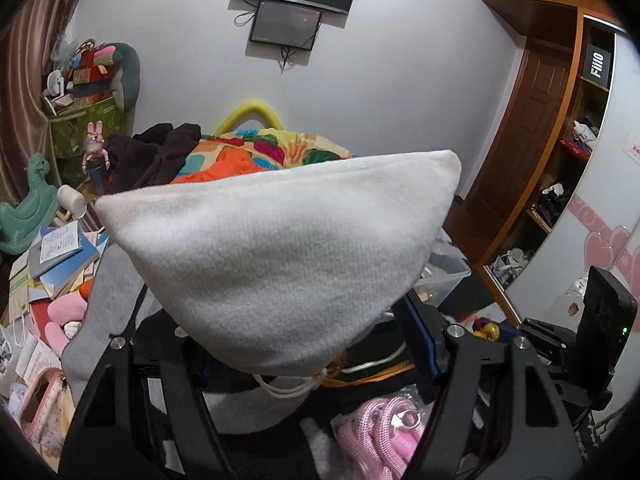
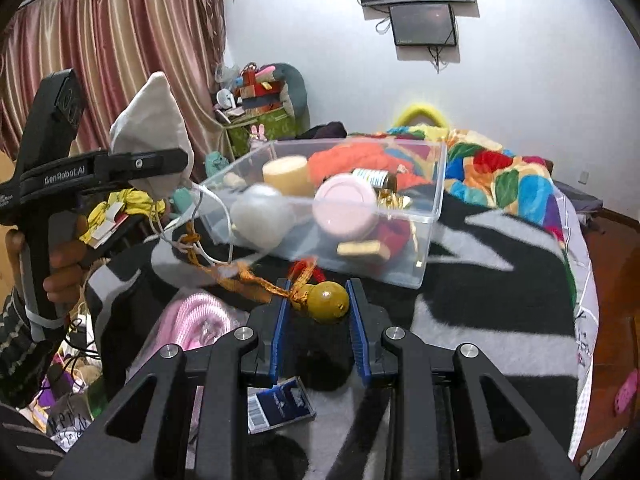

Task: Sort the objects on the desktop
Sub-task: 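Carry the white pouch and gourd ornament over the clear box with both tools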

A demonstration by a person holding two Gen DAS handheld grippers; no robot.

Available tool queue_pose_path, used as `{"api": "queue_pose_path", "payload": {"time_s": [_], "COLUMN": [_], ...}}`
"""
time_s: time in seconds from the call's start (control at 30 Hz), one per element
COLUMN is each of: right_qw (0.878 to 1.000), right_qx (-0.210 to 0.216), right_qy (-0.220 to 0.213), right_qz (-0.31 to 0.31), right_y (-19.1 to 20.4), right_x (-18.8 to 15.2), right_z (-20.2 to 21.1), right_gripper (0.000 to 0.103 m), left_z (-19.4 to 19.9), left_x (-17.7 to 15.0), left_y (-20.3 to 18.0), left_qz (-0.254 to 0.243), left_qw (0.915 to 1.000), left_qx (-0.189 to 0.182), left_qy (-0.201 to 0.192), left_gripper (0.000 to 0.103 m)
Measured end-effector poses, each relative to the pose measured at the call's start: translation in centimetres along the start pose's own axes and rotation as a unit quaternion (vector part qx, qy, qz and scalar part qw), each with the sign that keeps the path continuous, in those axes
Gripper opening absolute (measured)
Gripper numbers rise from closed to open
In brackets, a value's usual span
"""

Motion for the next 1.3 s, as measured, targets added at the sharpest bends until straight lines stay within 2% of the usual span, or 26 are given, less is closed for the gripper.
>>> {"api": "queue_pose_path", "payload": {"time_s": [0.27, 0.5, 0.63, 0.93, 1.1, 1.3], "right_qw": [0.999, 0.998, 0.998, 0.998, 0.998, 0.998], "right_qx": [-0.005, -0.014, -0.017, -0.025, -0.032, -0.030], "right_qy": [-0.040, -0.062, -0.056, -0.039, -0.030, -0.017], "right_qz": [0.003, -0.009, -0.021, -0.049, -0.046, -0.044], "right_y": [-0.6, -1.7, -2.4, -4.6, -4.9, -5.0], "right_x": [3.2, 5.7, 5.9, 5.5, 5.4, 5.3], "right_z": [0.7, 0.0, -1.0, -2.2, -3.2, -4.2], "right_gripper": [0.025, 0.025, 0.025, 0.025, 0.025, 0.025], "left_z": [-0.1, -1.5, -2.8, -7.4, -9.1, -9.7], "left_x": [1.7, 2.8, 3.1, 2.3, 2.0, 1.8], "left_y": [-0.8, -1.1, -1.8, -2.6, -3.4, -4.8], "left_qz": [-0.002, 0.005, 0.004, 0.014, 0.002, -0.024], "left_qw": [0.9999, 0.9997, 0.9997, 0.9985, 0.9977, 0.9977], "left_qx": [-0.011, -0.023, -0.024, -0.032, -0.033, -0.029], "left_qy": [-0.013, -0.006, 0.000, 0.042, 0.058, 0.057], "left_gripper": [0.072, 0.072, 0.072, 0.072, 0.072, 0.073]}}
Point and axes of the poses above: each gripper's, at about its wrist camera, not at the fingertips, and z roughly against the way its jaws point, y to its left, x to its top, the point moved 2 cm from there along -z, roughly the way its jaws point, and after that the axes turned 4 degrees about x, right-handed, at the moved point
